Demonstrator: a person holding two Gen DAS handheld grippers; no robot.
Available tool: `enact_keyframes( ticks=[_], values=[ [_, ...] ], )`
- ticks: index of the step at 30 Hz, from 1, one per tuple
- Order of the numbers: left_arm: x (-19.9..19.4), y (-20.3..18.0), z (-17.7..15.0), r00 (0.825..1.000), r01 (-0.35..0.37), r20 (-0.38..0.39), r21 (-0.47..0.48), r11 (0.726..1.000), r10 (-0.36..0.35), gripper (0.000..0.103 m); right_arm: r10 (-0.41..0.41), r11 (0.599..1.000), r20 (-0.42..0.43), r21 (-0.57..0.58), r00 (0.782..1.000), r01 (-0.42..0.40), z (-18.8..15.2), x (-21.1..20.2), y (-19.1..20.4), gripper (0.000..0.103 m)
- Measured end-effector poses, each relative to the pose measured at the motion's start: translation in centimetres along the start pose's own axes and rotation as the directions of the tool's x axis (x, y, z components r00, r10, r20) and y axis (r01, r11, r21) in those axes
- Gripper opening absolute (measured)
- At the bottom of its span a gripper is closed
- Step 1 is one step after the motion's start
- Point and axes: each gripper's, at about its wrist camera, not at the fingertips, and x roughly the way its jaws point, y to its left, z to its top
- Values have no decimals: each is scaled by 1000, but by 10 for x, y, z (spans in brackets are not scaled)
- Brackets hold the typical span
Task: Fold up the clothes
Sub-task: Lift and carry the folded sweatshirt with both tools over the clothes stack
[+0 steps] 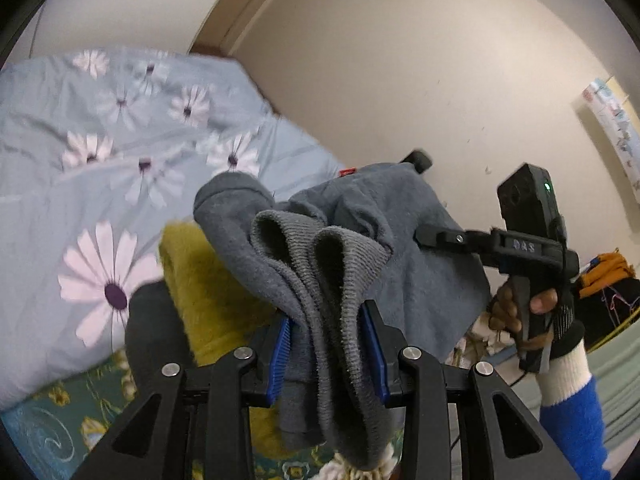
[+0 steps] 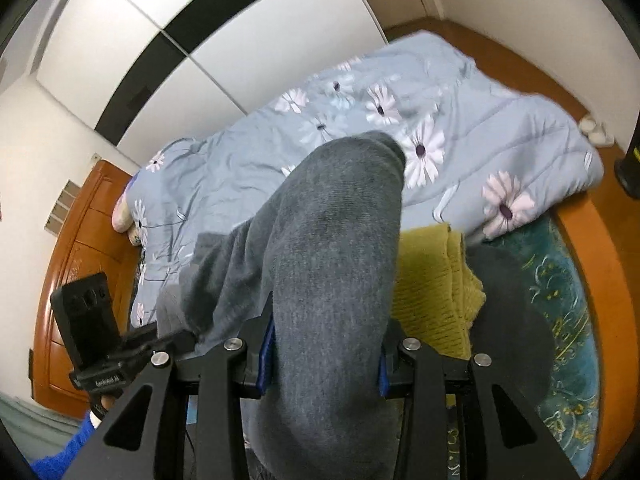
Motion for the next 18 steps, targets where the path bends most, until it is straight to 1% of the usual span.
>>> enact_keyframes(
  ticks=[3,4,5,7,10,12,13,18],
  values=[
    [12,16,-14,1000,-7,-23,-12,1000,6,37,-30,999,-68,42,997,33,-5,24,-26,40],
    [13,22,-18,1000,4,-22,-31,1000,-5,37,-23,998,-73,53,997,27,-8,29,-34,40],
    [16,27,-21,1000,8,-22,-44,999,-9,37,-12,998,-76,64,997,17,-11,33,-42,41],
    [21,37,-27,1000,15,-21,-70,997,-17,37,30,997,-52,78,998,-26,-18,35,-56,42],
    [22,37,-31,1000,16,-16,-70,997,-17,38,60,993,-32,100,998,-57,-26,39,-66,43],
    [18,33,-28,1000,10,-16,-56,998,-11,39,66,993,-18,100,998,-64,-27,38,-61,44],
    [15,31,-26,1000,3,-17,-45,999,-4,39,65,994,-13,93,998,-64,-28,34,-58,46],
    [5,22,-21,999,-47,-5,13,999,47,43,13,1000,-3,22,1000,-13,-27,18,-43,46]
  ],
)
